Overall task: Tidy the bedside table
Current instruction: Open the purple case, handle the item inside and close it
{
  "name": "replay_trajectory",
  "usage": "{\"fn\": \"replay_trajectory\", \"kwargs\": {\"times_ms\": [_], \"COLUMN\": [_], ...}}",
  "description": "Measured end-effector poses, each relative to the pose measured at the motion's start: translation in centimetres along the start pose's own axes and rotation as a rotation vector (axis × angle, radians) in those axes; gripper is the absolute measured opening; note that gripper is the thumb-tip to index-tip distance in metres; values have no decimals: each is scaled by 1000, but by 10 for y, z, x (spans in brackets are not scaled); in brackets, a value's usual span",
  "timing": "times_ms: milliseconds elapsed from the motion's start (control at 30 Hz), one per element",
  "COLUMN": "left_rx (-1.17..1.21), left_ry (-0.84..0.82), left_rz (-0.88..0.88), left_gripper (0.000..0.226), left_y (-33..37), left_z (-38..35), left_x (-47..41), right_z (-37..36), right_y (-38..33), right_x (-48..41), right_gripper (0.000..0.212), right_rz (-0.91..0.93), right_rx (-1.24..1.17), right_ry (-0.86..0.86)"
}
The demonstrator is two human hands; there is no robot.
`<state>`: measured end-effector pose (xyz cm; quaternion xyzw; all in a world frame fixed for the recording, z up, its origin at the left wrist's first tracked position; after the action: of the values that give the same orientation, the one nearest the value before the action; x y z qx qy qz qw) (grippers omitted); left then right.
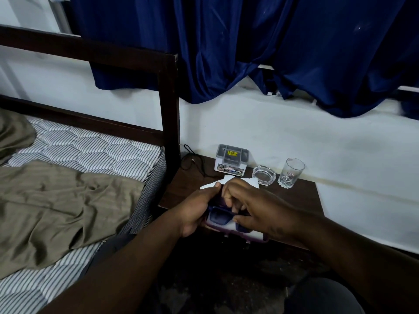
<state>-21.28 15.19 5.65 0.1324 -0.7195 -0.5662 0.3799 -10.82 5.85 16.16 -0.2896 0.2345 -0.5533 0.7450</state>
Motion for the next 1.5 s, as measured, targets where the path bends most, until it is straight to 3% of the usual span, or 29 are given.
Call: {"fn": "replay_trajectory", "kwargs": {"times_ms": [167, 333, 600, 767, 967, 1067, 1500], "left_rx": [-16, -4, 33, 85, 77, 84, 88], "left_ry": [65, 79, 93, 121, 121, 121, 113], "left_rz": [-2, 1, 20, -1, -23, -11, 2], "left_gripper": [51, 50, 50, 49, 40, 44, 49], "left_y": [1, 0, 1, 4, 3, 2, 1], "left_z": [4, 3, 2, 2, 4, 5, 2], "left_x": [0, -1, -1, -2, -3, -4, -2], "right_z": [1, 0, 4, 1, 3, 3, 6], "right_y": [21, 29, 25, 27, 34, 38, 44], "right_x": [-3, -4, -7, -5, -3, -4, -1], "right_gripper": [31, 27, 23, 26, 38, 31, 25], "right_rz": [-143, -204, -191, -184, -241, -257, -223], "right_rx": [-160, -163, -72, -20, -122, -94, -88], "right_ry": [13, -12, 66, 22, -11, -34, 168]}}
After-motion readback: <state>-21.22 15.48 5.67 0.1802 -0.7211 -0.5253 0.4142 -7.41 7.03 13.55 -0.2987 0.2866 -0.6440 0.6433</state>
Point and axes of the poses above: each hand's wrist, its own x-axis away from the middle knuckle, its own z-axis out of the back of the hand, y = z × x, the point moved 5 cm from there along -x, towards the middle knuckle, and after that the axes turned 13 degrees about -x, right-handed, at the moved point
